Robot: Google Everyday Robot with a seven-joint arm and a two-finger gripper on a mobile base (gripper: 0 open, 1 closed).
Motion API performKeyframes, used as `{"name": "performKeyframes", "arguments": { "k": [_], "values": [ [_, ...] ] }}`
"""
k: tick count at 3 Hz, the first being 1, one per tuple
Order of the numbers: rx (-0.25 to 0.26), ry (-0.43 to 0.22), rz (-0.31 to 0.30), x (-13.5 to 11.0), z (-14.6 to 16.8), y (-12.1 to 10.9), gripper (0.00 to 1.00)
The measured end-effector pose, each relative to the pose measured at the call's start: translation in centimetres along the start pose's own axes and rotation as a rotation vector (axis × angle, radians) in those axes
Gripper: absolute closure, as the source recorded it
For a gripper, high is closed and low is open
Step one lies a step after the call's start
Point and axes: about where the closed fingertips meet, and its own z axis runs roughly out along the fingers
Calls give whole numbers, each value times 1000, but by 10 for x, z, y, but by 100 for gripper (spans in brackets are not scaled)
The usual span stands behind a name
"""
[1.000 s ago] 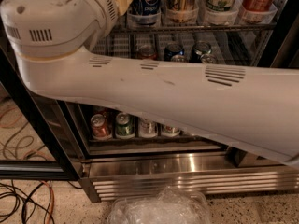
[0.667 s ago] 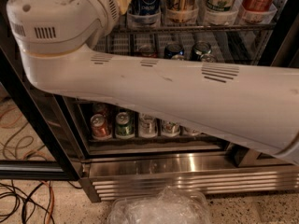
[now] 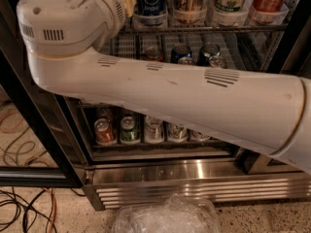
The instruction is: Pick blue plastic bottle from top shelf of fridge
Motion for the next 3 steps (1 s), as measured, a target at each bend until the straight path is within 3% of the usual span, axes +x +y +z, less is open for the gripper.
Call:
{"name": "performKeyframes", "arguments": {
  "k": [1,2,3],
  "values": [
    [-20,-6,29,-2,2,11,29],
    [-3,-16,38,-1,13,7,35],
    [10,-13,38,2,17,5,54]
  ]
}}
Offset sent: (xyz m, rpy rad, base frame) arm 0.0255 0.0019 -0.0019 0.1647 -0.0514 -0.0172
